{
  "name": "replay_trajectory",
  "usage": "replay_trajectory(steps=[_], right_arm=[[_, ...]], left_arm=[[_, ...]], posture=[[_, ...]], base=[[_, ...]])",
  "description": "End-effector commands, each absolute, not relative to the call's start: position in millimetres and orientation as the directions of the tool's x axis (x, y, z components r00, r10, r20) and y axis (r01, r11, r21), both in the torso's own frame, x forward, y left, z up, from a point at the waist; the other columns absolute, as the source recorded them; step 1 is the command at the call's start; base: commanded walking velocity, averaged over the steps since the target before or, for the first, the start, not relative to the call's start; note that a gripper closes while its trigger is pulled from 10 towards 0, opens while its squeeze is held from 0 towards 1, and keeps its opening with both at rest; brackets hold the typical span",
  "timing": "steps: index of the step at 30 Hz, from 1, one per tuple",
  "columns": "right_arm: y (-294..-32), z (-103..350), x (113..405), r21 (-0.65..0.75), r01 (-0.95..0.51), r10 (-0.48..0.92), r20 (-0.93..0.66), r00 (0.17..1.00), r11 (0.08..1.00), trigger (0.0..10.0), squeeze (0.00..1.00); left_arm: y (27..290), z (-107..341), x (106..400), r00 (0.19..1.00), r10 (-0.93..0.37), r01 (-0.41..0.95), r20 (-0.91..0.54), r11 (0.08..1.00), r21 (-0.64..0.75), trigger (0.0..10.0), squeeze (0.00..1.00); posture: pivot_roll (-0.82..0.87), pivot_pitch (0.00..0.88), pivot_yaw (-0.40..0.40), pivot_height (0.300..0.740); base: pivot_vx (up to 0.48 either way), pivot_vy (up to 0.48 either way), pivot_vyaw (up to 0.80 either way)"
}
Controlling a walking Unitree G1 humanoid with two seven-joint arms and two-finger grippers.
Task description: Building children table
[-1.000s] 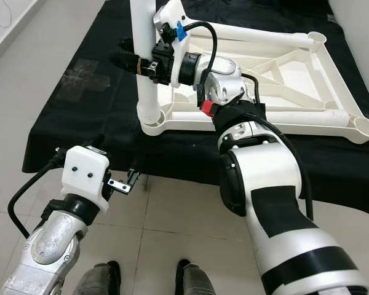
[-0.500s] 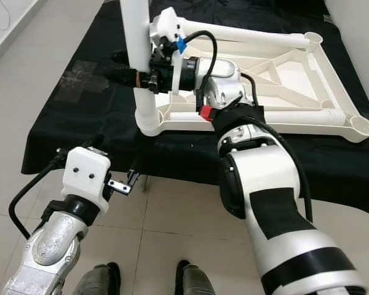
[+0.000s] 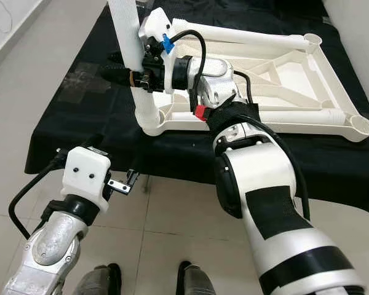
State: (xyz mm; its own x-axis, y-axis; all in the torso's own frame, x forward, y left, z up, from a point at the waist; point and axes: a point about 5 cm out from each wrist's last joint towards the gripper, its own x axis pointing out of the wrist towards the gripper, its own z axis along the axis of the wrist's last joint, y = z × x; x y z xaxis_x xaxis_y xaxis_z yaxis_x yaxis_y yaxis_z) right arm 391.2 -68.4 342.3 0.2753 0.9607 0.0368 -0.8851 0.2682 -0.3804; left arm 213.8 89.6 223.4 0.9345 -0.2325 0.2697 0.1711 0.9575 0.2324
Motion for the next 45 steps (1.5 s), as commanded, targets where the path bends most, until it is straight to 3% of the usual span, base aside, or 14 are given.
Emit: replay_trajectory(steps=[1,6,8,23,29,41,45], right_arm=[[-74.6,343.0,393.0,-0.355,-0.891,0.955,0.028,0.295,0.285,10.0,0.0],[-76.4,343.1,393.9,-0.355,-0.886,0.95,0.023,0.311,0.298,10.0,0.0],[-79.8,337.5,397.3,-0.355,-0.868,0.93,0.01,0.366,0.346,10.0,0.0],[-84.7,313.7,401.8,-0.313,-0.866,0.905,-0.048,0.423,0.389,10.0,0.0],[-96.2,322.8,405.8,-0.303,-0.825,0.865,-0.009,0.502,0.477,10.0,0.0],[-105.8,327.7,398.4,-0.248,-0.903,0.933,0.011,0.36,0.351,10.0,0.0],[-107.7,328.7,399.6,-0.244,-0.893,0.922,0.018,0.386,0.378,10.0,0.0]], left_arm=[[89.4,224.3,211.2,0.937,-0.224,0.164,0.269,0.96,0.228,10.0,0.0],[89.7,224.5,211.4,0.937,-0.221,0.161,0.271,0.96,0.227,10.0,0.0],[88.8,224.5,210.5,0.937,-0.22,0.159,0.272,0.961,0.228,10.0,0.0],[89.4,224.9,210.1,0.937,-0.218,0.154,0.272,0.959,0.239,10.0,0.0],[88.8,224.1,211.2,0.938,-0.217,0.153,0.272,0.959,0.239,10.0,0.0],[90.2,224.1,211.9,0.937,-0.219,0.154,0.271,0.958,0.243,10.0,0.0],[90.5,223.5,211.9,0.938,-0.22,0.155,0.268,0.957,0.244,10.0,0.0]], posture=[[0.14,0.3,-0.097,0.74],[0.13,0.3,-0.097,0.74],[0.14,0.304,-0.098,0.74],[0.14,0.311,-0.097,0.74],[0.14,0.313,-0.1,0.74],[0.14,0.312,-0.093,0.74],[0.14,0.312,-0.089,0.74]], base=[[0.0,0.0,0.0],[0.0,0.0,0.0],[0.0,0.0,0.0],[0.0,0.0,0.0],[0.0,0.0,0.0],[0.0,0.0,0.0],[0.0,0.0,0.0]])
